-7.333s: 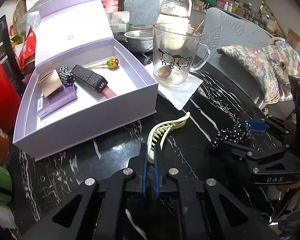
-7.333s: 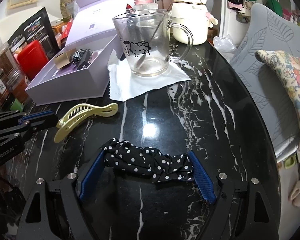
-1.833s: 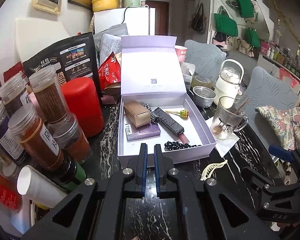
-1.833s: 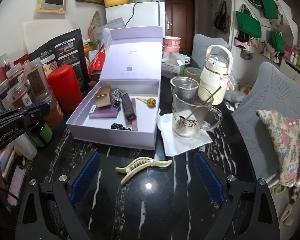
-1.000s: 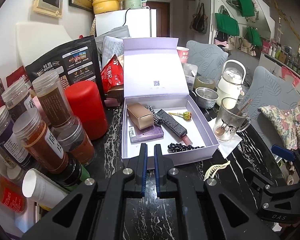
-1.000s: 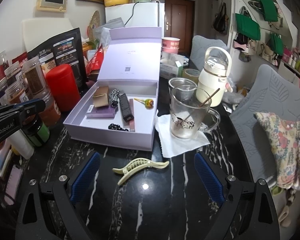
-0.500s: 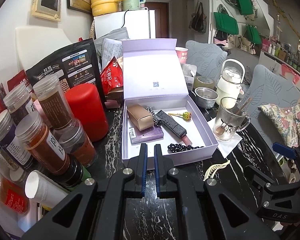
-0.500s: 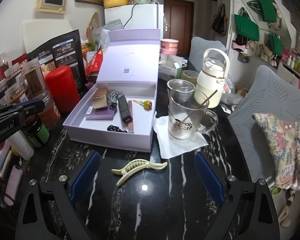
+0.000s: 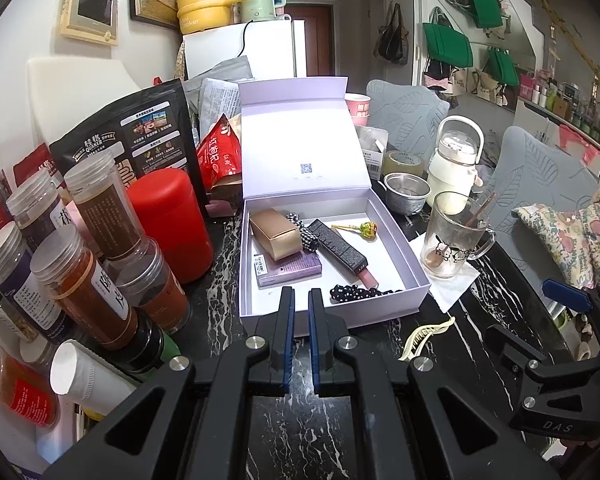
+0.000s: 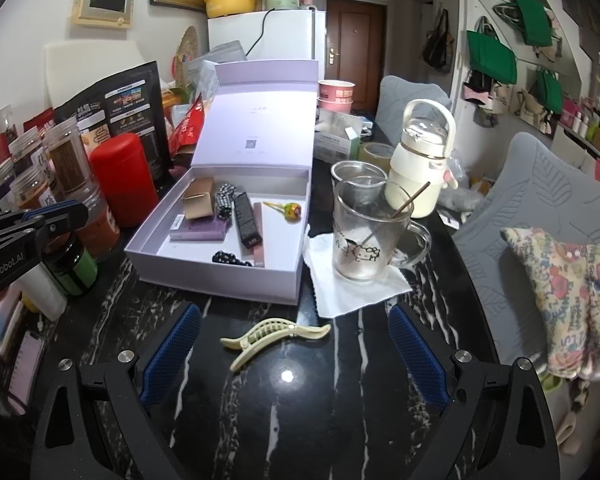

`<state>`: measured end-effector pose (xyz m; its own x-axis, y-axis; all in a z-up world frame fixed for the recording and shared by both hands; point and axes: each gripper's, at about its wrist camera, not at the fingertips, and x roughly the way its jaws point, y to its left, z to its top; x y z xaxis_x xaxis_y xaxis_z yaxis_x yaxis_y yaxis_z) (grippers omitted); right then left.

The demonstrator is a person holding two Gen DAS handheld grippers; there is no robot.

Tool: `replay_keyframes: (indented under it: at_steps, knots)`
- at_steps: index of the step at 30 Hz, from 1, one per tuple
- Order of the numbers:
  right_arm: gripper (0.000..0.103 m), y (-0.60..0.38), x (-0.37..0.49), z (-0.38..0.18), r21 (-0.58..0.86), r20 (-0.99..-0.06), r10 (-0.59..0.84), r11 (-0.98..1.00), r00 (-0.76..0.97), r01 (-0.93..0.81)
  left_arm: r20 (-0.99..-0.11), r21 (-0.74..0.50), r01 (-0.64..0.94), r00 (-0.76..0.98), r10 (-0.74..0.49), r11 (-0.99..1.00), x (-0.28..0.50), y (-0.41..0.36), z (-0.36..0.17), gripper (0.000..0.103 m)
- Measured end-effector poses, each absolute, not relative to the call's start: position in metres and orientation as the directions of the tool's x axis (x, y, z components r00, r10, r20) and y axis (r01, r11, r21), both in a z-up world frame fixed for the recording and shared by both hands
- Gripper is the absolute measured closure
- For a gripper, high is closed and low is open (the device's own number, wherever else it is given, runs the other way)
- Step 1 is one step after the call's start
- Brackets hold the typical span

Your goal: Organize rigid objects

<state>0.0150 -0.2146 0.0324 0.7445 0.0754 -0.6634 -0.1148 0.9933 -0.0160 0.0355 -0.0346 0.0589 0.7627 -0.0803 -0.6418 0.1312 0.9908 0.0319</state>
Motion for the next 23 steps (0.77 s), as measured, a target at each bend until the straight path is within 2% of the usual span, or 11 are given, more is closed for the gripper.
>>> replay_keyframes:
  at_steps: [23]
  knots:
    - [0.007,-0.2239,0.0125,0.0378,-0.018,-0.661,0.070,0.994,0.747,-0.109,-0.648,0.035,0.126,0.758,-0.074,0.991,0.0314,-0.0369,0.0576,0.096]
